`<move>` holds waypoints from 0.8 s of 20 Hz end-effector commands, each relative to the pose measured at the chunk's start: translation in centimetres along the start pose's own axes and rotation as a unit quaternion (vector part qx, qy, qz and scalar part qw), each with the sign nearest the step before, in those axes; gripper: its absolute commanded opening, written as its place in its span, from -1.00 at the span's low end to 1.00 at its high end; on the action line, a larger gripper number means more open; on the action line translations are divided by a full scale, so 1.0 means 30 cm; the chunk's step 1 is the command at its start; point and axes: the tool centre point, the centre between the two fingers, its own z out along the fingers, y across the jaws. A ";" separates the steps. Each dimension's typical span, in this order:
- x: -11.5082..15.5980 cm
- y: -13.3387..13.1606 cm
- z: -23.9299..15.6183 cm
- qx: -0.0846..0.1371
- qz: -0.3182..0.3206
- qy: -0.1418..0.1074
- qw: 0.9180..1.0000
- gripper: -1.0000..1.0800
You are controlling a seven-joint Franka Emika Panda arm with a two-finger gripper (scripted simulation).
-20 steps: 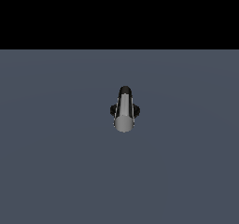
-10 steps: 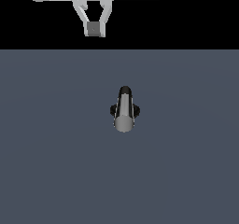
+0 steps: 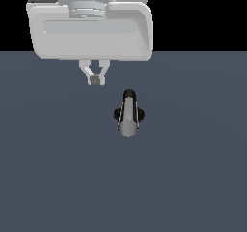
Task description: Turn on the faucet by rotating a designated handle.
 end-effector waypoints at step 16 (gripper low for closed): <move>0.151 -0.083 0.377 -0.001 0.023 0.001 1.000 -1.00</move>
